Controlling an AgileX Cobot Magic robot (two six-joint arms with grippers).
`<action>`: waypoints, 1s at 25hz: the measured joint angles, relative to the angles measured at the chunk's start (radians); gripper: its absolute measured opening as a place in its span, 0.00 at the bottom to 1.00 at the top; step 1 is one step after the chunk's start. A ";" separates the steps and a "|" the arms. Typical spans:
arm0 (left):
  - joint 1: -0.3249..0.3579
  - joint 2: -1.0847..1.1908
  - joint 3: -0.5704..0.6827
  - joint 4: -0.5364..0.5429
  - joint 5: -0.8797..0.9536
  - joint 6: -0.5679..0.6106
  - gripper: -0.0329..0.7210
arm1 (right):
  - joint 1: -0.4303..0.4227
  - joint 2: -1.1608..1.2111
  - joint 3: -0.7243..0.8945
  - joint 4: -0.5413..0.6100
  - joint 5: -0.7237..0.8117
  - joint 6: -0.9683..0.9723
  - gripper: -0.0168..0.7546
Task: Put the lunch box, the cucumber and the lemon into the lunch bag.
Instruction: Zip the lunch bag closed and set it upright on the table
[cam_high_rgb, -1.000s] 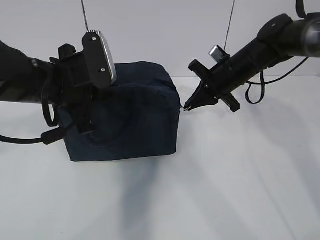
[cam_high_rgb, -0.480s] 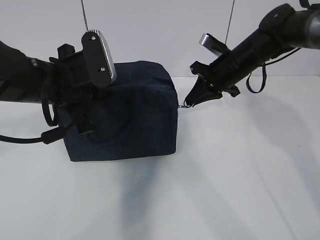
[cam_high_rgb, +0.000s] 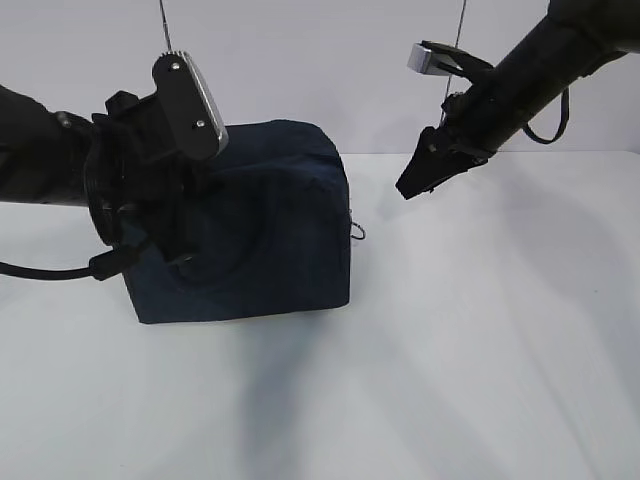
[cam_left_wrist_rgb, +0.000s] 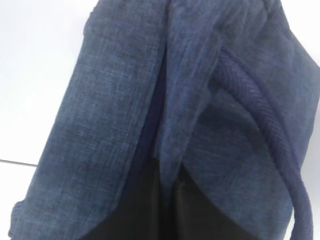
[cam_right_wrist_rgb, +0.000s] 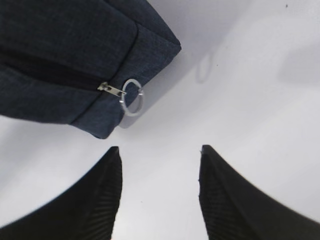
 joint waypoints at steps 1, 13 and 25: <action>0.000 0.000 0.000 -0.008 0.000 0.000 0.03 | -0.002 -0.007 0.000 -0.010 0.000 -0.022 0.52; 0.004 0.000 0.000 -0.060 0.051 0.002 0.03 | -0.002 -0.106 0.309 0.129 0.000 -0.382 0.53; 0.046 -0.030 0.000 -0.157 0.211 0.002 0.03 | -0.021 -0.124 0.323 0.170 -0.006 -0.494 0.53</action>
